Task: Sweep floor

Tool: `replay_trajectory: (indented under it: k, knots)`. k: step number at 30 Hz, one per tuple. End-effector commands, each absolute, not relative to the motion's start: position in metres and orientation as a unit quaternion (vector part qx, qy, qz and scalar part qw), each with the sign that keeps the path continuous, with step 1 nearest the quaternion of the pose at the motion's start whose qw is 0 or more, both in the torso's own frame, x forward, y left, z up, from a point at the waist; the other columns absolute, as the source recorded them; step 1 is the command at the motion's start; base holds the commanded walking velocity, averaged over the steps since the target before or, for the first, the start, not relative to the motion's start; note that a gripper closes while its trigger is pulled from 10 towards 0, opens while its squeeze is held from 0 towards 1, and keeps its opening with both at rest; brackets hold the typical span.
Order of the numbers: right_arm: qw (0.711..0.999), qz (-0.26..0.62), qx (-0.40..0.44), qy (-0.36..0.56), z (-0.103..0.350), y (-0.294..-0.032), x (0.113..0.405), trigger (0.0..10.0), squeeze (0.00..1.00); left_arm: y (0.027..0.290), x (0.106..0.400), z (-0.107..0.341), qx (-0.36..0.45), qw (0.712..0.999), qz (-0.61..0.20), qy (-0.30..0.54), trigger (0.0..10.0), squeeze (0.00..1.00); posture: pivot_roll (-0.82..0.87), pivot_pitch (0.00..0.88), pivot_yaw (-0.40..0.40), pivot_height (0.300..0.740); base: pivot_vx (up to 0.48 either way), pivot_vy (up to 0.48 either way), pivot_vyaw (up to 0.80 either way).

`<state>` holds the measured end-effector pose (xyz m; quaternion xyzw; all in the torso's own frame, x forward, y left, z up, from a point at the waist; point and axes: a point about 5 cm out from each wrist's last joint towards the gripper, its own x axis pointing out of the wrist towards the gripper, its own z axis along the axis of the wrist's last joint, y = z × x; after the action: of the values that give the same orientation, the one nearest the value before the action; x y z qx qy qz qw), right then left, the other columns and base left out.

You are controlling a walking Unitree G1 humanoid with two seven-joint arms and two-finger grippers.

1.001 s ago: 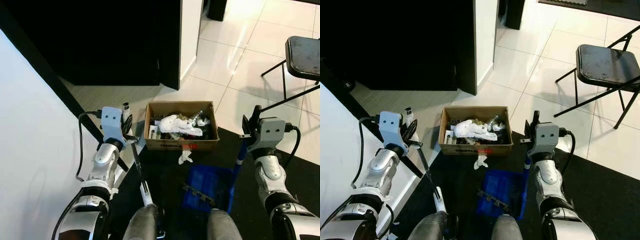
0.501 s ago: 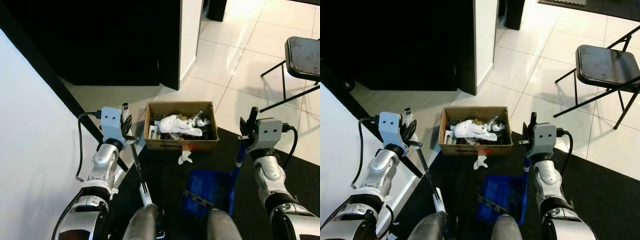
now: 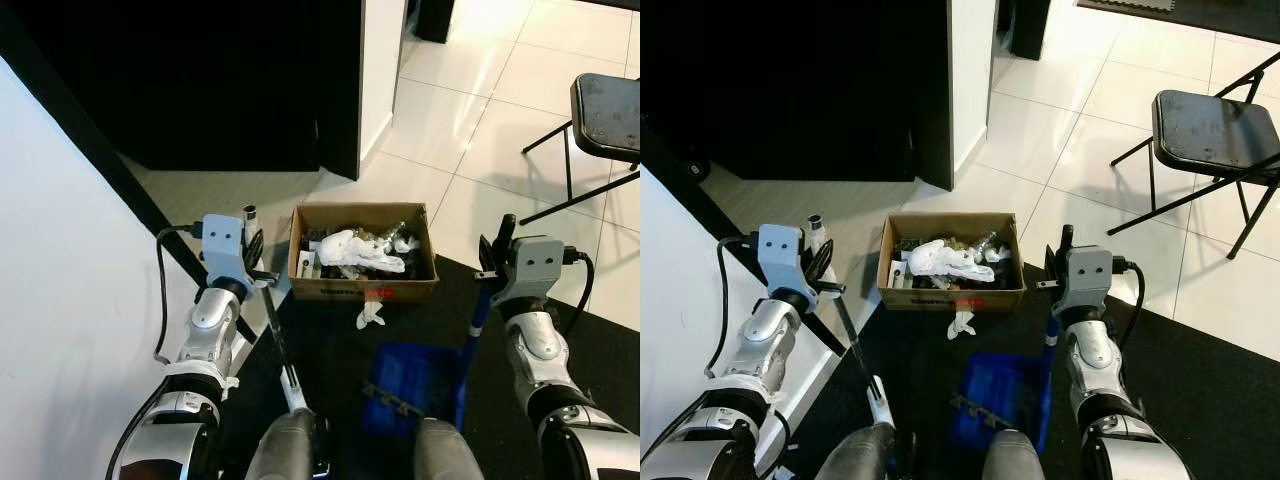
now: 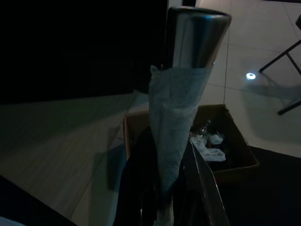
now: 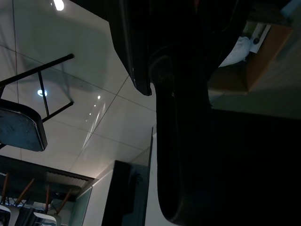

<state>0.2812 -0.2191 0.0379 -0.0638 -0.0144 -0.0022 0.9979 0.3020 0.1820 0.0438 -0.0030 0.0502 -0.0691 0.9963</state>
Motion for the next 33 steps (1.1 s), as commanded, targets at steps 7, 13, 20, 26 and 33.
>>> replay_trajectory:
  k: [7,13,20,26,33]
  knots:
    - [0.998,-0.008,-0.060,-0.013,0.0386,-0.2220,0.2814,10.0,0.00,0.1814,0.2999,0.0403,-0.003,0.996,-0.075,0.058,10.0,0.00,0.00,0.006,0.033,0.740,0.000,0.000,0.00]
    - [0.998,-0.013,-0.062,-0.012,0.0391,-0.2266,0.2806,10.0,0.00,0.1799,0.3000,0.0389,-0.006,0.995,-0.074,0.061,10.0,0.00,-0.01,0.007,0.032,0.740,0.000,0.000,0.00]
    - [0.998,-0.018,-0.060,-0.013,0.0395,-0.2271,0.2810,10.0,0.00,0.1798,0.2992,0.0384,-0.006,0.996,-0.072,0.060,10.0,0.00,-0.01,0.000,0.030,0.740,0.000,0.000,0.00]
    - [0.998,-0.010,-0.060,-0.014,0.0404,-0.2234,0.2832,10.0,0.00,0.1817,0.3009,0.0402,-0.010,0.996,-0.065,0.057,10.0,0.00,-0.01,0.006,0.034,0.740,0.000,0.000,0.00]
    - [0.998,-0.010,-0.060,-0.016,0.0442,-0.2238,0.2882,10.0,0.00,0.1828,0.3049,0.0440,-0.009,0.997,-0.063,0.051,10.0,0.00,0.00,0.000,0.023,0.740,0.000,0.000,0.00]
